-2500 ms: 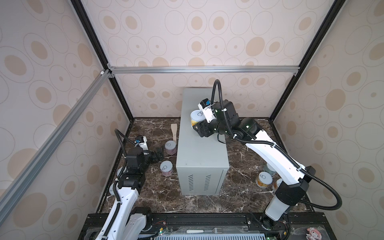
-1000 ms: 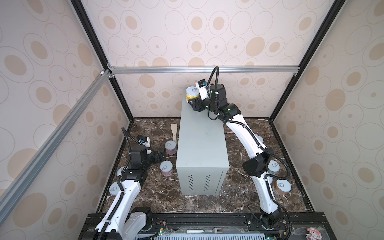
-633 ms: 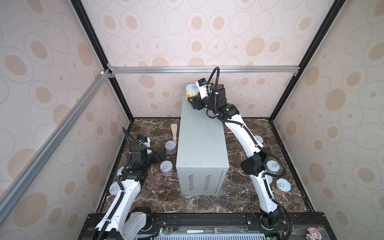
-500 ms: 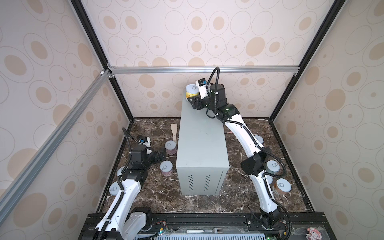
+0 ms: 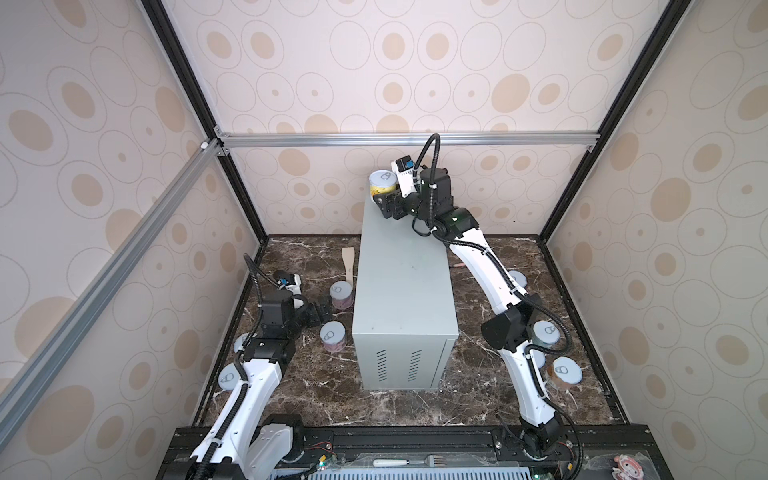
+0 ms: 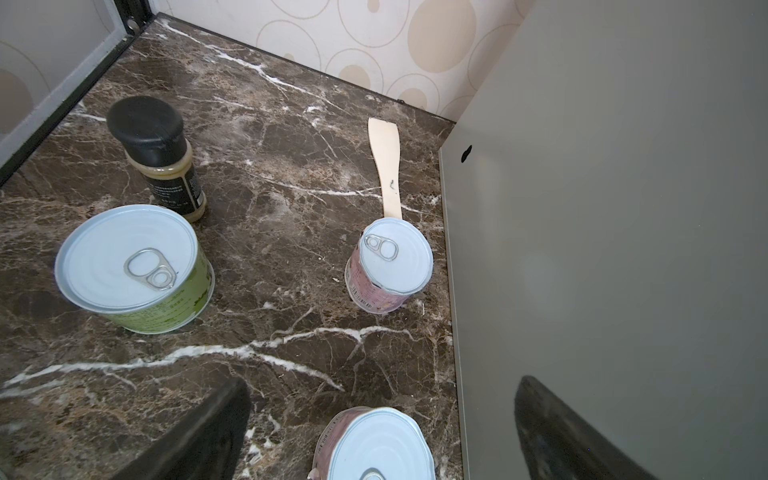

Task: Place and organize the canned foods onto the counter
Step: 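Lower the yellow can onto the cabinet's far end and open the right gripper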

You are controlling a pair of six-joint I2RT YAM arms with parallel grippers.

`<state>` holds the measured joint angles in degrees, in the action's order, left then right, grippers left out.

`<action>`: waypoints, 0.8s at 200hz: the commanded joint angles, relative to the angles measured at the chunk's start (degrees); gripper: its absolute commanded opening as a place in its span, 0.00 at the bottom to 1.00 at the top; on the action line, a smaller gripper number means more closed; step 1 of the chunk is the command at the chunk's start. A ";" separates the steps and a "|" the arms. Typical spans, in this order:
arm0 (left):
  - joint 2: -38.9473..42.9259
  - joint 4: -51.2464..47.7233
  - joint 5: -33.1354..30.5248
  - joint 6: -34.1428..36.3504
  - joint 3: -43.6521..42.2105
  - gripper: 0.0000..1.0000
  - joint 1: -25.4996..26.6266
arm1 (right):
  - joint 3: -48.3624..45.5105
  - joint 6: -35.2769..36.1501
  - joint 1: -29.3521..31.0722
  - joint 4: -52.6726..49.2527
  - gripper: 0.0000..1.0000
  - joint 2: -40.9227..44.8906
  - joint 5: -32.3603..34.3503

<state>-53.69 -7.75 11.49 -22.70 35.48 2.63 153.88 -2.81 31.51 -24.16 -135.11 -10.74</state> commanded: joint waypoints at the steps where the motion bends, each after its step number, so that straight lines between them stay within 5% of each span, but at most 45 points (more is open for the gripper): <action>1: 1.09 1.05 0.25 0.20 0.06 0.99 0.01 | -2.18 -2.55 -0.48 -7.27 0.86 -3.24 -0.50; 59: 1.50 0.54 -0.12 0.55 0.36 0.99 0.05 | -3.76 -1.06 -0.47 -9.26 1.00 1.71 0.80; 160: 0.43 -4.34 -6.35 4.31 4.67 0.99 3.62 | -14.75 -3.24 -0.30 -14.12 1.00 18.48 1.10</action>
<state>-52.95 -9.39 8.49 -21.50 35.79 3.88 139.63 -4.67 31.38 -33.45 -121.25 -10.33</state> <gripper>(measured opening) 0.991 0.997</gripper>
